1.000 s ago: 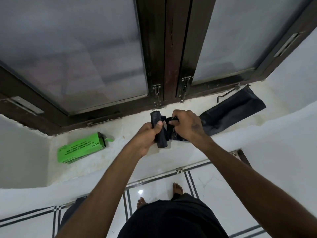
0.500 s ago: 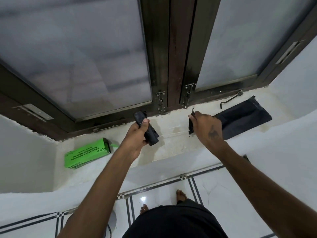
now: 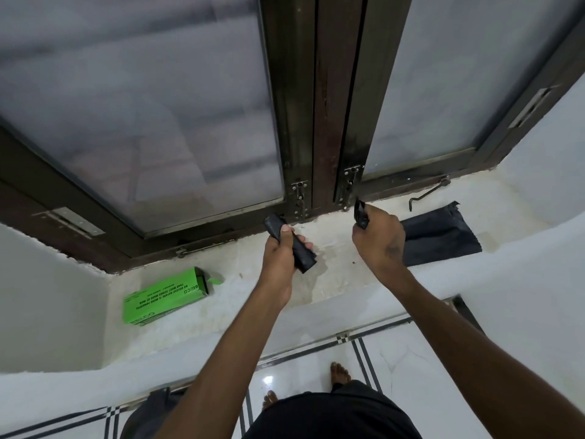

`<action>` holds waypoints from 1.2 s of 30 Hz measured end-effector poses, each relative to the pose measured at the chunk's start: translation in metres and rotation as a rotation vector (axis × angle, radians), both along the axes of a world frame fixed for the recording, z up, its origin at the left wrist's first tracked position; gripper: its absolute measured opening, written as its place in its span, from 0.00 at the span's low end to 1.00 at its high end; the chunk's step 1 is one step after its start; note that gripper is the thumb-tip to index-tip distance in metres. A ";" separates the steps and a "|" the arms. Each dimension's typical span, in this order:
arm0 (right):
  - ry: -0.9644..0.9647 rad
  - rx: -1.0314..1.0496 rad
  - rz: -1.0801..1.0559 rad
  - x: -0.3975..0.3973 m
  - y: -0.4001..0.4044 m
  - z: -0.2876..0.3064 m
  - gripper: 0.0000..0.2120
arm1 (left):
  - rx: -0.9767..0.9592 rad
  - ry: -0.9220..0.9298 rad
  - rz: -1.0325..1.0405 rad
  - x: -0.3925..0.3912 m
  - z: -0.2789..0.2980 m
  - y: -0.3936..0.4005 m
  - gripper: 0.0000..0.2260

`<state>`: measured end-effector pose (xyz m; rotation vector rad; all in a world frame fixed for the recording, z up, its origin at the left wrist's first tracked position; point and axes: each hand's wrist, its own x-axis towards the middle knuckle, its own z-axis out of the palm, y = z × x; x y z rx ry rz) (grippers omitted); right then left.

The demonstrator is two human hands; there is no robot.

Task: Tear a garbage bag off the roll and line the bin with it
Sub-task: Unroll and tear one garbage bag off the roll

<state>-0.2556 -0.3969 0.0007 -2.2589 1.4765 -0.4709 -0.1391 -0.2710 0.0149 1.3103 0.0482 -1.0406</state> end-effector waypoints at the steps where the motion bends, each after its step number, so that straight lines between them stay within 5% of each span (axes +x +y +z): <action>1: 0.069 -0.056 0.043 -0.003 -0.002 -0.001 0.05 | 0.003 0.020 0.001 0.002 0.001 0.001 0.08; 8: 0.437 -0.320 0.505 -0.026 -0.025 -0.004 0.01 | 0.047 -0.073 -0.169 -0.008 0.012 0.002 0.12; 12: 0.412 -0.415 0.587 -0.018 -0.040 0.005 0.10 | 0.054 -0.221 -0.232 -0.015 0.024 0.000 0.13; 23: 0.497 -0.378 0.663 0.000 -0.048 0.003 0.08 | 0.124 -0.334 -0.238 -0.023 0.021 0.006 0.14; 36: 0.302 -0.417 0.677 -0.015 -0.056 -0.020 0.04 | 0.103 -0.339 -0.175 -0.027 0.015 0.007 0.15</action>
